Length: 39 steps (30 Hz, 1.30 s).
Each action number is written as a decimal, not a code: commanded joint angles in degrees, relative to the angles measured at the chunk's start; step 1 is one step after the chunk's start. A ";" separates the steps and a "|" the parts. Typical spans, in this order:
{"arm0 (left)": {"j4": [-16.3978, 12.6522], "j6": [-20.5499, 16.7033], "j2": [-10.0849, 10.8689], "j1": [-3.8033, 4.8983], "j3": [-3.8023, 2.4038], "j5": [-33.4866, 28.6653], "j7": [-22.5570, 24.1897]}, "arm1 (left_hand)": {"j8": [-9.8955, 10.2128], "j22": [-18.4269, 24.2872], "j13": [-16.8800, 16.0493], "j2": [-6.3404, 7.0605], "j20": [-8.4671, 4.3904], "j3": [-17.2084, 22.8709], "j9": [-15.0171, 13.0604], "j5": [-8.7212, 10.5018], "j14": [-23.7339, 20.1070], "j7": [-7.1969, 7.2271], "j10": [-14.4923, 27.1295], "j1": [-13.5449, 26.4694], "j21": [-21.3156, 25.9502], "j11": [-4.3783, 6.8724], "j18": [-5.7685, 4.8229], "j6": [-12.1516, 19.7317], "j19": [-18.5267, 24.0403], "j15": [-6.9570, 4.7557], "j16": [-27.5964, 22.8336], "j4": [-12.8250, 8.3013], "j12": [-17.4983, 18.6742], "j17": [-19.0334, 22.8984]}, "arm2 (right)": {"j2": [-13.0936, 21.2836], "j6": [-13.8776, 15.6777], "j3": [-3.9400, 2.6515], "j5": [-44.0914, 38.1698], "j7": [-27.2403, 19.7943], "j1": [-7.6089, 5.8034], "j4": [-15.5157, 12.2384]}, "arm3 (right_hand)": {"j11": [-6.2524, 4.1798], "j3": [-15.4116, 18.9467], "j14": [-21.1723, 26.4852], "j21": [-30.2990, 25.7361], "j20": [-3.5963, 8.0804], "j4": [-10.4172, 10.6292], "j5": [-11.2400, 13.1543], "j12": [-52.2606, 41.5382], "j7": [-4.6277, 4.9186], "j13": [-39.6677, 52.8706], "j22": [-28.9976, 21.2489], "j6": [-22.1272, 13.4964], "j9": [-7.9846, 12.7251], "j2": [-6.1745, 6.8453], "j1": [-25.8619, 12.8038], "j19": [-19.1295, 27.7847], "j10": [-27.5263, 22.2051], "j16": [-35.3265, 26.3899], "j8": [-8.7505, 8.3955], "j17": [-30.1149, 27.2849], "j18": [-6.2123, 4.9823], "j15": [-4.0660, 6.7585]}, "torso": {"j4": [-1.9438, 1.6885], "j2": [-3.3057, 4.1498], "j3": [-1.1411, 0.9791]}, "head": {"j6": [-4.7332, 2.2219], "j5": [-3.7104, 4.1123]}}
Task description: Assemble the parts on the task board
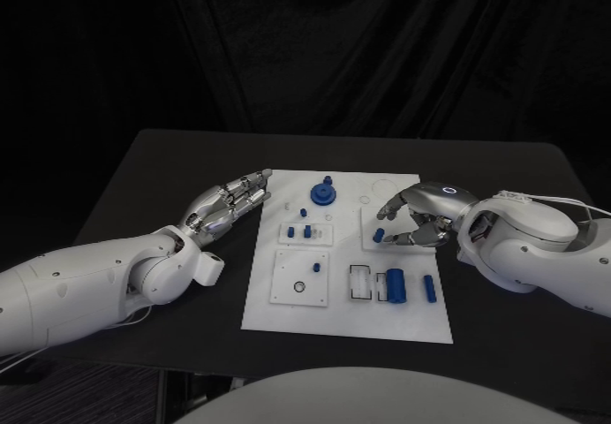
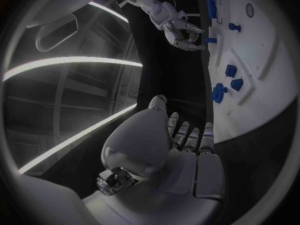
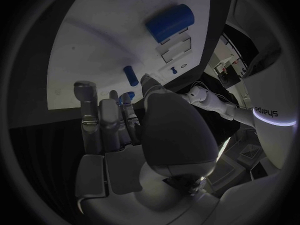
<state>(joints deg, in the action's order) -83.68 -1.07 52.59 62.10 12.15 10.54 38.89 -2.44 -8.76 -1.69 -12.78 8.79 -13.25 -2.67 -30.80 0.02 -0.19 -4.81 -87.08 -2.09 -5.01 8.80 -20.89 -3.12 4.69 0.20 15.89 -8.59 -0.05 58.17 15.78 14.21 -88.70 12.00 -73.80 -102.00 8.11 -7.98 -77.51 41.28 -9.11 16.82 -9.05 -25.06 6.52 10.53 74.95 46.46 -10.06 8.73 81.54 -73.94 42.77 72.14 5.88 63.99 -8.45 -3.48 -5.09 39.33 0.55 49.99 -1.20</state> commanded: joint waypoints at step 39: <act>0.18 0.64 -0.39 -1.60 -0.06 -0.29 5.00 | 0.38 5.53 0.31 -0.30 4.03 0.15 0.51 -0.51 -0.02 1.07 1.19 -0.86 1.41 1.27 0.88 3.66 2.27 1.74 -0.20 -0.03 2.27 0.05 | -5.14 -0.48 -0.05 1.19 -2.72 1.96 5.02 | -2.92 -5.75 -1.59 3.46 2.23 -2.16 -8.40 1.77 1.04 -2.30 5.18 8.02 -0.32 -1.45 6.45 -1.60 13.40 0.98 3.68 0.84 0.91 2.61 | -0.06 -0.08 0.02 | 0.01 0.54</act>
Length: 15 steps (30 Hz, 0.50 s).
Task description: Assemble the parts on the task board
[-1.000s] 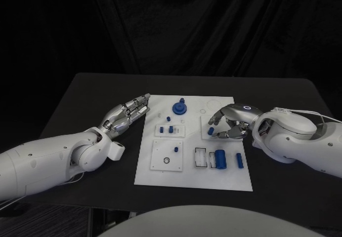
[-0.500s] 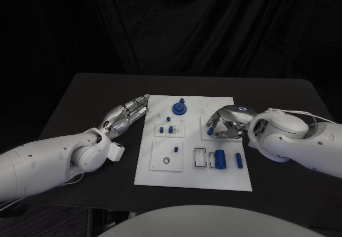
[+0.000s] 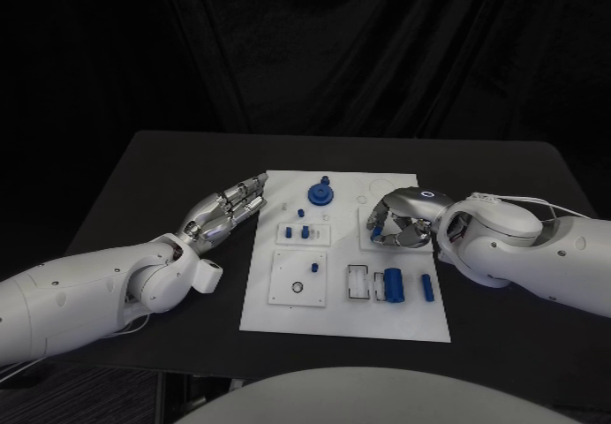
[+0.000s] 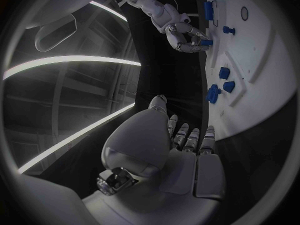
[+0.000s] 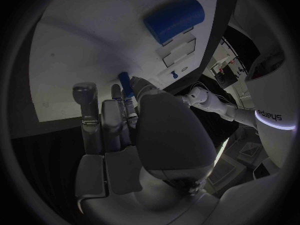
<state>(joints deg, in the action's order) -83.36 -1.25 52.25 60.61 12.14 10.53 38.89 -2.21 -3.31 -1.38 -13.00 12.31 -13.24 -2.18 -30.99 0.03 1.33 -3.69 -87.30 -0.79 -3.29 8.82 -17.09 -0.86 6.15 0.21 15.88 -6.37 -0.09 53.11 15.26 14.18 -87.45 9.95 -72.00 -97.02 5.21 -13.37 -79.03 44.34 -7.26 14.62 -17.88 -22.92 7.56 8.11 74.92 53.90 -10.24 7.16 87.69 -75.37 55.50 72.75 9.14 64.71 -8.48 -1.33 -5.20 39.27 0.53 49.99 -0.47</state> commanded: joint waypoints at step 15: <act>-0.08 1.24 0.01 -0.34 -0.05 -0.27 4.61 | 0.07 0.09 -0.01 -0.23 0.93 0.40 -0.06 -0.57 -0.03 -1.08 0.03 -0.96 0.10 -0.77 1.10 -0.67 0.00 0.89 -0.21 -0.32 -0.02 0.09 | 1.12 2.19 -0.04 -0.06 -1.24 0.11 -1.54 | -2.43 -1.30 -0.45 1.97 2.17 -3.03 -0.28 -2.87 -1.11 2.18 5.46 7.42 -4.48 -1.20 2.98 -0.69 7.05 -0.16 4.98 -0.18 1.09 2.43 | -0.01 -0.07 0.00 | 0.01 -0.93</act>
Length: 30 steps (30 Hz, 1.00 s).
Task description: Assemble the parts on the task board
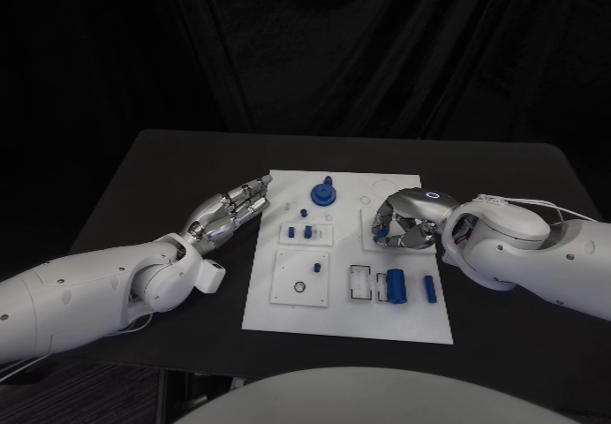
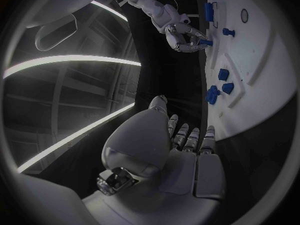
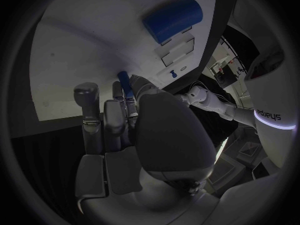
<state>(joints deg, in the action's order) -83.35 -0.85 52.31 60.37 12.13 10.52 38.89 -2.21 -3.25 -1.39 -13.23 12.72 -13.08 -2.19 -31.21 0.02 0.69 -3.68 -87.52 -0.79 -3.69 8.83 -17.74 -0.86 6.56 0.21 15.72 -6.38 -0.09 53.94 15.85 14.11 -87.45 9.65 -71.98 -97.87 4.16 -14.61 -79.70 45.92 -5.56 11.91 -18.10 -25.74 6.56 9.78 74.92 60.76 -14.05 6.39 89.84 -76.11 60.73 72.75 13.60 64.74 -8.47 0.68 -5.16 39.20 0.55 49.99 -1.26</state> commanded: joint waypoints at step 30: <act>0.31 1.25 -0.61 -0.18 -0.04 -0.27 3.83 | -0.11 -0.13 -0.05 -0.22 0.85 0.53 -0.22 -0.47 -0.02 -2.15 -0.09 -0.97 0.03 -0.32 1.36 -1.15 -0.09 0.43 -0.21 -0.40 -0.24 0.09 | -6.08 -1.85 0.01 -14.24 -4.43 -2.59 -9.88 | -1.23 -0.53 0.73 0.37 0.59 -1.40 0.89 3.14 0.10 -0.21 5.46 0.10 -3.11 -0.46 1.94 0.45 2.85 -1.72 0.89 -1.62 1.14 0.38 | -0.08 0.00 0.02 | 0.01 -3.50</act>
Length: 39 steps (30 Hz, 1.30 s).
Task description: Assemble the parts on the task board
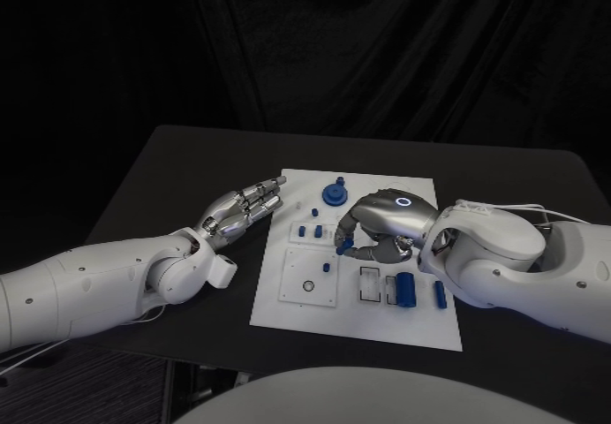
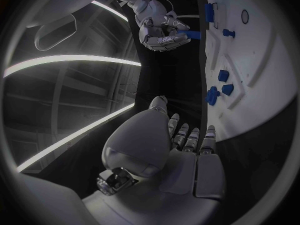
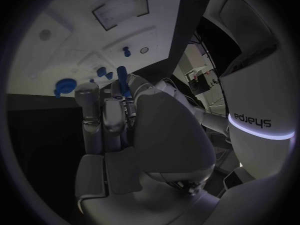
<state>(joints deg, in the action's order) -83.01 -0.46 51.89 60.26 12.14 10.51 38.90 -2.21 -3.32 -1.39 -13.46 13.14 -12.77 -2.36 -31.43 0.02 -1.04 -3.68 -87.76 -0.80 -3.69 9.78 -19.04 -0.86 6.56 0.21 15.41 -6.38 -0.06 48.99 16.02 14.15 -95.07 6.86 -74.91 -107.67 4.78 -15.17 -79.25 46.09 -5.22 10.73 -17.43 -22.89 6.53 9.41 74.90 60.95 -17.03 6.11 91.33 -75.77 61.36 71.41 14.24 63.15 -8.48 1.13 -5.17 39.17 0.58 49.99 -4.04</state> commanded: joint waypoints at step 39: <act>0.27 1.10 -1.01 -0.09 -0.05 -0.26 4.31 | -0.25 -0.42 -0.14 -0.10 0.57 0.31 -0.20 -0.19 -0.02 -2.77 -0.47 -0.61 -0.13 0.16 0.56 -1.02 -0.36 0.39 -0.21 0.24 -1.01 0.06 | -12.19 -6.47 -0.04 -15.44 -3.28 6.12 6.77 | -1.81 -0.12 0.76 0.00 0.23 -0.79 0.50 1.06 0.29 0.18 5.44 -0.57 -0.52 0.07 0.76 0.48 3.08 -1.11 -0.30 -0.70 1.13 -0.11 | 0.12 0.09 -0.04 | 0.01 -1.80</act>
<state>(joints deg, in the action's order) -82.67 -0.13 51.00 60.24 12.14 10.51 38.90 -2.21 -3.79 -1.51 -13.68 13.33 -12.61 -2.49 -31.43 0.02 -3.28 -4.09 -87.98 -0.80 -3.68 9.76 -20.07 -1.06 6.56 0.21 15.57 -7.26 -0.05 36.84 10.14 14.14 -109.65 3.77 -68.98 -100.93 5.23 -15.34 -78.87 46.08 -5.02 10.25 -17.20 -21.72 6.70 9.53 74.93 60.54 -17.51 6.16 91.70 -75.56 61.81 70.53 14.13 62.47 -8.48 1.07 -5.10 39.27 0.59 49.99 -5.92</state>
